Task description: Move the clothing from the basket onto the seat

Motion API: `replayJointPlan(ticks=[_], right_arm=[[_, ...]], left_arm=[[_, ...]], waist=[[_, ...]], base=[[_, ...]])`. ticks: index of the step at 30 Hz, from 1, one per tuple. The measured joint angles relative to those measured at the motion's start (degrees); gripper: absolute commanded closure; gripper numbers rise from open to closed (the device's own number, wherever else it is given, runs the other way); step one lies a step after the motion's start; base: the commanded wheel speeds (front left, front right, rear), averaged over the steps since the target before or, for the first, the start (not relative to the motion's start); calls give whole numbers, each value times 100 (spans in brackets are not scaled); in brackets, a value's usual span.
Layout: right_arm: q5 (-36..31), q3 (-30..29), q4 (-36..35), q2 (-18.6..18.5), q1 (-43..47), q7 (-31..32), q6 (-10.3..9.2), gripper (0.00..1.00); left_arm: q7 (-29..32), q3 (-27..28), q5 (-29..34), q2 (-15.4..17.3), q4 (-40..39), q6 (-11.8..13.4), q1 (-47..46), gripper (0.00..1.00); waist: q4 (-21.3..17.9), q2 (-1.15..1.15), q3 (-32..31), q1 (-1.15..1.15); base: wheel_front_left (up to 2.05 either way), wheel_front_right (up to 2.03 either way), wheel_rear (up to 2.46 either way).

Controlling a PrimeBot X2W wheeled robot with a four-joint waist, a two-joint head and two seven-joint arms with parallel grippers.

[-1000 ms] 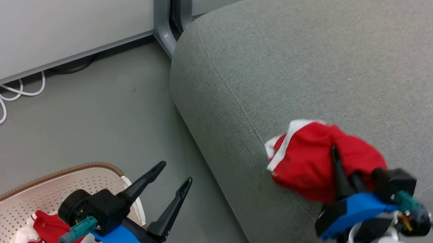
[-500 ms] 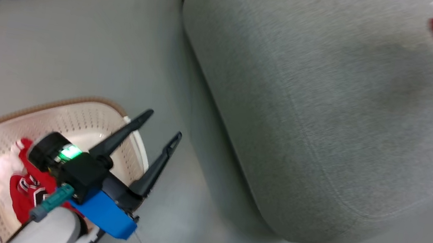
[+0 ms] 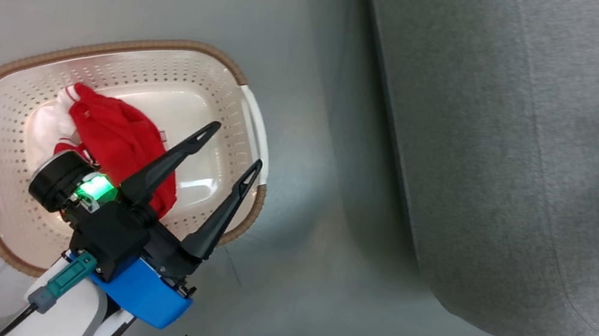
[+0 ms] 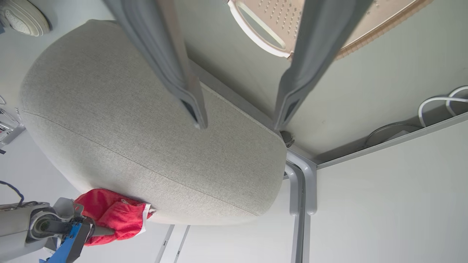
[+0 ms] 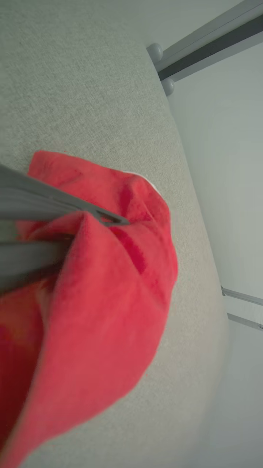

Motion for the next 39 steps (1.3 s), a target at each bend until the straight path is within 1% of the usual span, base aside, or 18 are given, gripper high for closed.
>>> replayJointPlan(ticks=[4,6,7,12,18,22,25,29,33,39], right_arm=[[-74,-90,279,-16,191,-82,0,100],[-169,-125,377,-55,241,-91,0,38],[-219,-120,413,-57,255,-103,0,0],[-448,20,553,-64,351,-112,1,0],[-509,325,575,-210,754,-119,1,0],[-465,525,466,-346,1204,-120,1,0],[-353,697,192,-374,1695,-131,1,0],[-298,899,-468,-321,2355,-133,1,0],[-350,1103,-1389,-64,3074,-103,1,0],[-738,1290,-3328,505,4231,328,0,0]], left_arm=[[-53,-76,-52,-60,118,0,0,0],[-90,-85,-71,-88,180,0,0,0],[-104,-90,-101,-101,226,-1,0,0],[-190,-126,-193,-179,476,-1,1,0],[-278,-272,-366,-463,961,-27,50,0],[-296,-292,-490,-714,1240,-42,122,0],[-300,-185,-564,-971,1287,-49,255,0],[-299,14,-580,-1144,1405,-52,598,0],[-300,300,-589,-1304,1461,-53,918,0],[-305,748,-543,-1435,1571,-59,1358,0]], waist=[[135,0,-54,0],[152,0,-142,-1],[156,0,-188,-1],[174,0,-476,-2],[279,0,-979,-2],[391,0,-1393,-2],[509,0,-1732,-3],[678,0,-2198,-3],[851,0,-2665,-3],[1162,0,-3286,-4]], base=[[0,0,0],[0,0,0],[0,0,0],[0,0,0],[0,0,0],[0,0,0],[0,0,0],[0,0,0],[0,0,0],[0,0,0]])
